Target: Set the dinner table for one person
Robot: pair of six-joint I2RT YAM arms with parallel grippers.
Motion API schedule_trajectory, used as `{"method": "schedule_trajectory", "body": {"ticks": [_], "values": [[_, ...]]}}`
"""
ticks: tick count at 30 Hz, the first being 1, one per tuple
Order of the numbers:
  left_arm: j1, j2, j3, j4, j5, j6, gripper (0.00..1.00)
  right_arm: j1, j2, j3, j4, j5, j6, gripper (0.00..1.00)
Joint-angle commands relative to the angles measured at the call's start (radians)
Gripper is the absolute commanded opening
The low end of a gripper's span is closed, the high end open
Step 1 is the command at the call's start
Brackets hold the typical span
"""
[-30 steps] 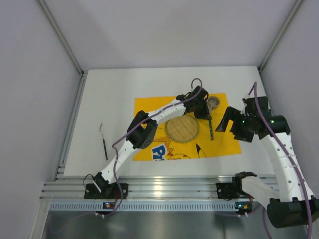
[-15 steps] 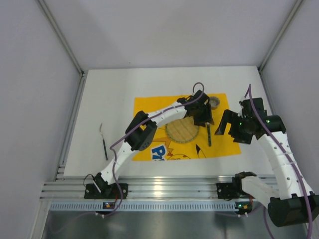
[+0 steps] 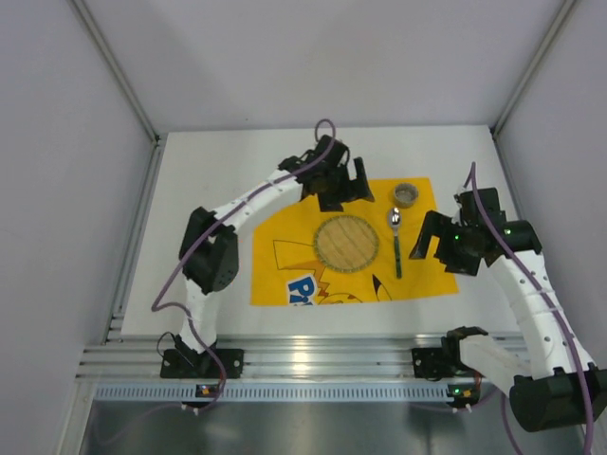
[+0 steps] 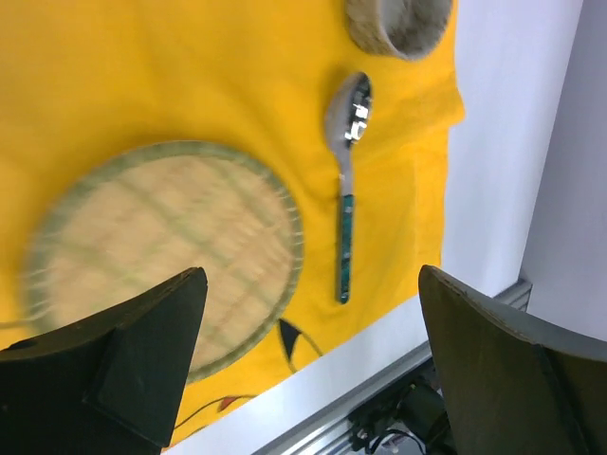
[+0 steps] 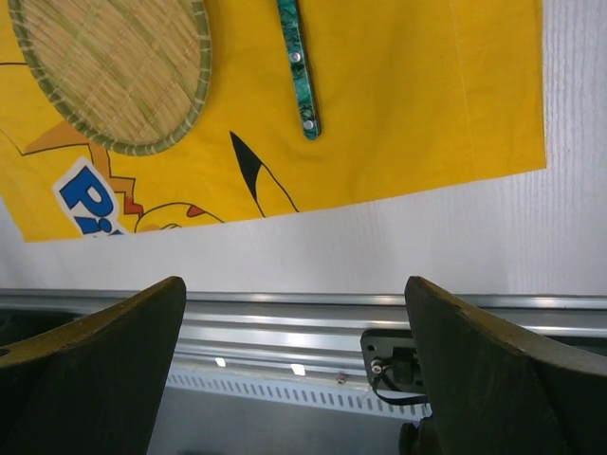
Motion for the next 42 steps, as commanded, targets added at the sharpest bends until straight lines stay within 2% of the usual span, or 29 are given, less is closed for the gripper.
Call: {"method": "schedule_trajectory", "body": {"ticks": [1,2,3,5,6,10,15,19,22,27,28,42], "values": [[0.136,-0.254,-0.166,-0.141,-0.115,0.087,0.98,0.012,-0.015,-0.013,0.037,0.001,-0.011,1.0],[0.171,-0.294,-0.276,-0.167,-0.14,0.09,0.98,0.012,-0.009,-0.016,0.042,-0.005,-0.012,1.0],[0.249,-0.381,-0.334,-0.197,-0.152,0.095,0.97,0.012,-0.007,-0.025,0.051,-0.011,-0.012,1.0],[0.326,-0.46,-0.465,-0.24,-0.175,0.139,0.95,0.012,-0.001,-0.033,0.062,-0.023,-0.014,1.0],[0.394,-0.521,-0.497,-0.265,-0.266,0.156,0.95,0.012,0.002,-0.041,0.066,-0.031,-0.012,1.0],[0.536,-0.62,-0.597,-0.356,-0.367,0.263,0.95,0.011,0.016,-0.062,0.108,-0.051,-0.015,1.0],[0.685,-0.62,-0.681,-0.463,-0.442,0.315,0.96,0.011,0.049,-0.067,0.129,-0.057,-0.031,1.0],[0.748,-0.612,-0.743,-0.458,-0.477,0.354,0.95,0.011,0.054,-0.07,0.131,-0.054,-0.045,1.0],[0.765,-0.589,-0.771,-0.455,-0.516,0.375,0.9,0.012,0.051,-0.082,0.132,-0.054,-0.045,1.0],[0.782,-0.546,-0.807,-0.423,-0.517,0.404,0.58,0.011,0.033,-0.108,0.132,-0.052,-0.042,1.0],[0.78,-0.542,-0.81,-0.414,-0.522,0.4,0.55,0.009,0.03,-0.11,0.132,-0.049,-0.043,1.0],[0.783,-0.42,-0.838,-0.302,-0.497,0.437,0.45,0.003,0.013,-0.148,0.135,-0.043,-0.04,1.0]]}}
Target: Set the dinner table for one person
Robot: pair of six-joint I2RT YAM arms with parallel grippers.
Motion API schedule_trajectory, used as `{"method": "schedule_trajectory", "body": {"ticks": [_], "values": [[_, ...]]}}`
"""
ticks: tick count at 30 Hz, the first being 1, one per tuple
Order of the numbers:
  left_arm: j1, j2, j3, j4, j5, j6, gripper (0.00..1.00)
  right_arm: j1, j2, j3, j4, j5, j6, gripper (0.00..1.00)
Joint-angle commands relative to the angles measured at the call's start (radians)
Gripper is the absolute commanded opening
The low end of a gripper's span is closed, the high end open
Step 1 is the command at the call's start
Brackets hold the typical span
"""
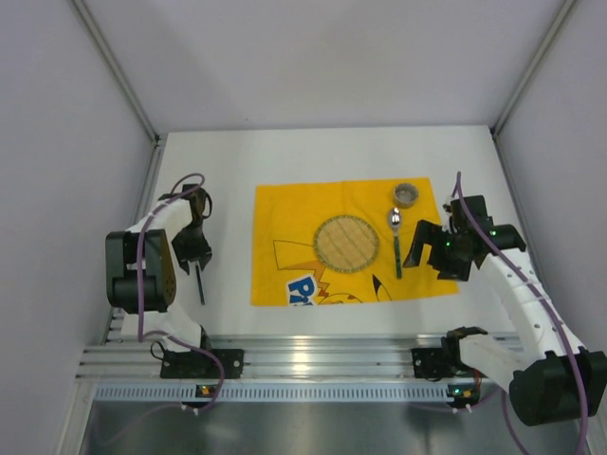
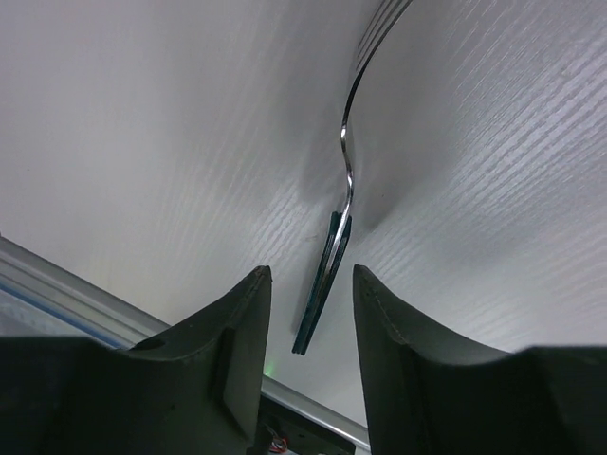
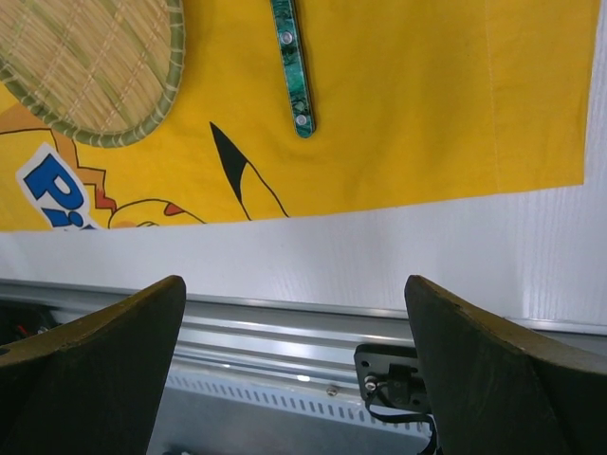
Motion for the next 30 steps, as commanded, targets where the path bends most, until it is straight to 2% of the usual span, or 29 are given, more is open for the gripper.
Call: {"method": "schedule_trajectory", "body": {"ticks": [1,5,7,8,9,10,14,17,19,21,22,24,25,30], "values": [[0.009,0.03,-0.018,0.057,-0.007,0.028,0.43,0.0,-0.023,-0.011,0.025,0.003,-0.013,1.0],[0.03,0.065,-0.032,0.086,-0.012,0.048,0.32,0.0,-0.024,-0.011,0.025,0.009,-0.008,1.0],[0.036,0.088,-0.028,0.095,-0.012,0.05,0.24,0.0,-0.026,-0.011,0.025,0.012,-0.008,1.0],[0.04,0.094,-0.023,0.095,-0.019,0.05,0.18,0.0,-0.026,-0.012,0.025,0.014,-0.005,1.0],[0.044,0.105,-0.017,0.093,-0.019,0.05,0.04,-0.001,-0.024,-0.009,0.025,0.015,-0.005,1.0],[0.044,0.11,-0.014,0.095,-0.021,0.053,0.0,-0.001,-0.026,-0.009,0.025,0.015,-0.002,1.0],[0.041,0.091,0.031,0.09,0.014,0.074,0.0,-0.001,-0.023,-0.002,0.02,0.018,-0.001,1.0],[0.035,0.004,0.074,0.147,0.158,0.138,0.0,-0.003,-0.023,0.006,0.016,0.024,0.002,1.0],[0.029,-0.085,0.089,0.196,0.397,0.204,0.0,-0.003,-0.021,0.008,0.016,0.025,0.007,1.0],[0.024,-0.157,0.095,0.274,0.563,0.223,0.0,-0.004,-0.02,0.006,0.014,0.023,0.015,1.0],[0.023,-0.174,0.092,0.306,0.734,0.22,0.0,-0.003,-0.017,0.006,0.014,0.023,0.016,1.0],[0.009,-0.2,0.081,0.411,0.857,0.176,0.0,-0.001,-0.015,0.006,0.016,0.026,0.019,1.0],[-0.002,-0.199,0.066,0.446,0.975,0.16,0.0,-0.003,-0.012,0.005,0.014,0.026,0.019,1.0],[-0.1,-0.084,0.064,0.567,1.137,0.117,0.0,-0.003,-0.009,0.006,0.001,0.04,0.021,1.0]]}}
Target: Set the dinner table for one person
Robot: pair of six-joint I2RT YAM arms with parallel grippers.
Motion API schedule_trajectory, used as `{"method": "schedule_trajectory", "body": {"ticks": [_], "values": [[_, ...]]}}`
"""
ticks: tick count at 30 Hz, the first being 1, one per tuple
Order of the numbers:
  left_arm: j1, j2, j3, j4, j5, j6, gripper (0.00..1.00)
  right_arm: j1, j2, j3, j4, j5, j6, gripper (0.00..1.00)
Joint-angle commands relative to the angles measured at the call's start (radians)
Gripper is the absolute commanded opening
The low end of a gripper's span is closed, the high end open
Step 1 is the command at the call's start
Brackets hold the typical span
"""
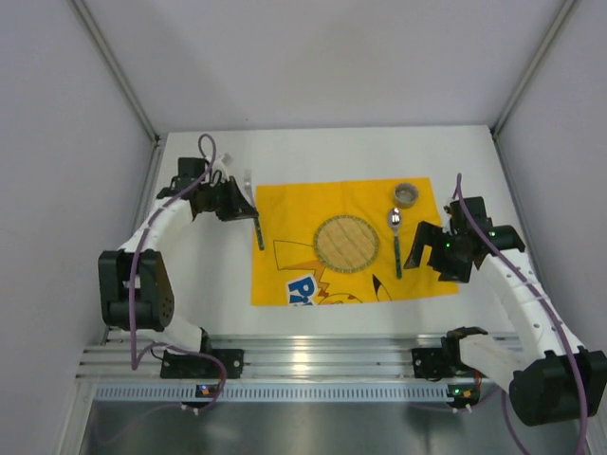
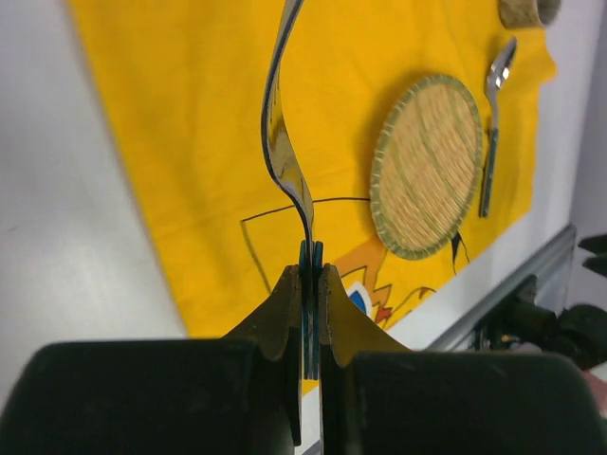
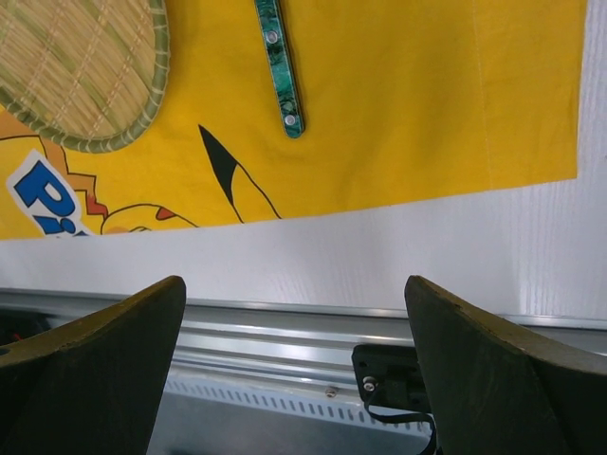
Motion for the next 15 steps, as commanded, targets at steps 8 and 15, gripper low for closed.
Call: {"method": "schedule_trajectory", "body": {"ticks": [8,15], "values": [[-0.187,0.24,-0.02,0.336,0.271,-0.134,0.0,-0.003,-0.013,0.025,-0.022,0.044,0.024,1.0],[-0.205,0.307,-0.03,0.334,0.233,-0.113,0.0,-0.003,-0.01,0.019,-0.024,0.056,0.038,1.0]]}}
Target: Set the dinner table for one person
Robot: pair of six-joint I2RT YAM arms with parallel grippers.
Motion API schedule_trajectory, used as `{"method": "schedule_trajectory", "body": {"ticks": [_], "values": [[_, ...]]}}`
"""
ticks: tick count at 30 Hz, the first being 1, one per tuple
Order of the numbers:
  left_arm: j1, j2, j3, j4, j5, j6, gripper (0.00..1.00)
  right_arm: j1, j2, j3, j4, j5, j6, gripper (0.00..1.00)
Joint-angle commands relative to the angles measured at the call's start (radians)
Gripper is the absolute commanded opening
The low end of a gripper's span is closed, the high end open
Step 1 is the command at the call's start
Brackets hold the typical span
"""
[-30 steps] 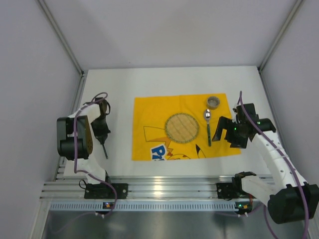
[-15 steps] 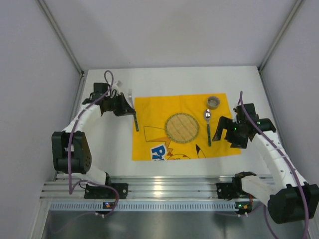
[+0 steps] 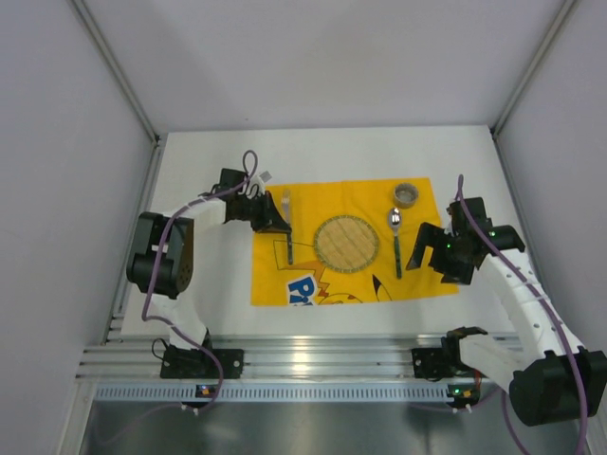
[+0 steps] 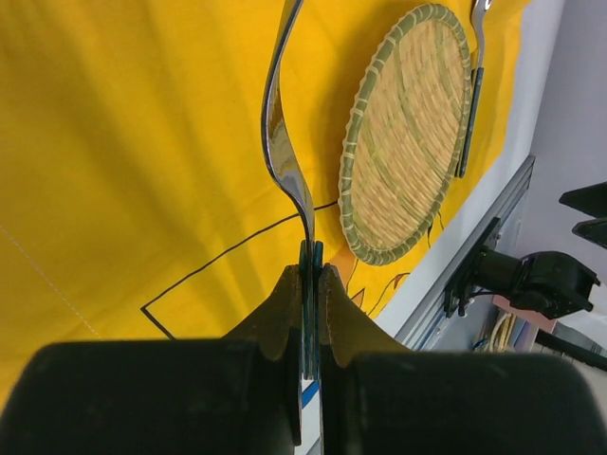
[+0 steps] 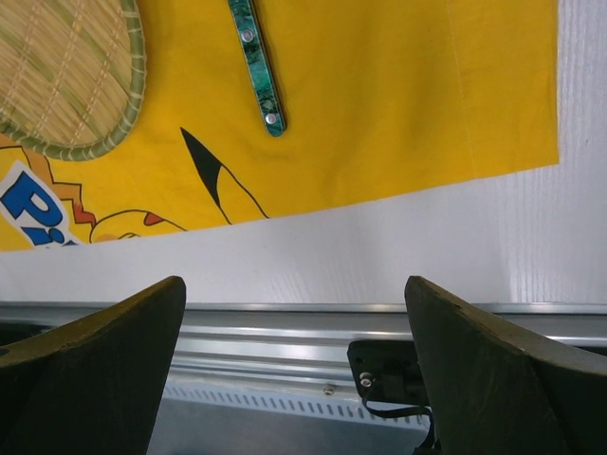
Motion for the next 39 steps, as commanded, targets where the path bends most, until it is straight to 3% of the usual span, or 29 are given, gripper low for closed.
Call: {"method": "schedule_trajectory", "body": {"ticks": [1,13,16,19,22,27,34,39], "values": [[-0.004,0.011,-0.008,0.067,0.018,0.009,0.0,-0.003,-0.008,0.018,-0.001,0.02,0.018,1.0],[-0.005,0.054,-0.078,0.02,-0.054,0.07,0.01,-0.003,0.004,-0.009,0.019,0.02,0.018,1.0],[-0.005,0.054,-0.065,-0.005,-0.102,0.08,0.22,-0.003,0.007,-0.012,0.02,0.018,0.015,1.0],[-0.005,0.044,-0.045,-0.043,-0.158,0.087,0.34,-0.001,0.012,-0.012,0.027,0.017,0.013,1.0],[-0.005,0.028,-0.009,-0.111,-0.221,0.113,0.44,-0.001,0.012,-0.009,0.028,0.015,0.01,1.0],[0.003,-0.018,0.041,-0.223,-0.312,0.17,0.47,-0.003,0.004,-0.015,0.031,0.015,0.006,1.0],[0.03,-0.172,0.099,-0.339,-0.517,0.198,0.47,-0.003,-0.014,-0.018,0.034,0.003,0.003,1.0],[0.03,-0.314,0.097,-0.352,-0.871,0.153,0.49,-0.003,0.018,0.133,0.014,-0.023,0.003,1.0]]}}
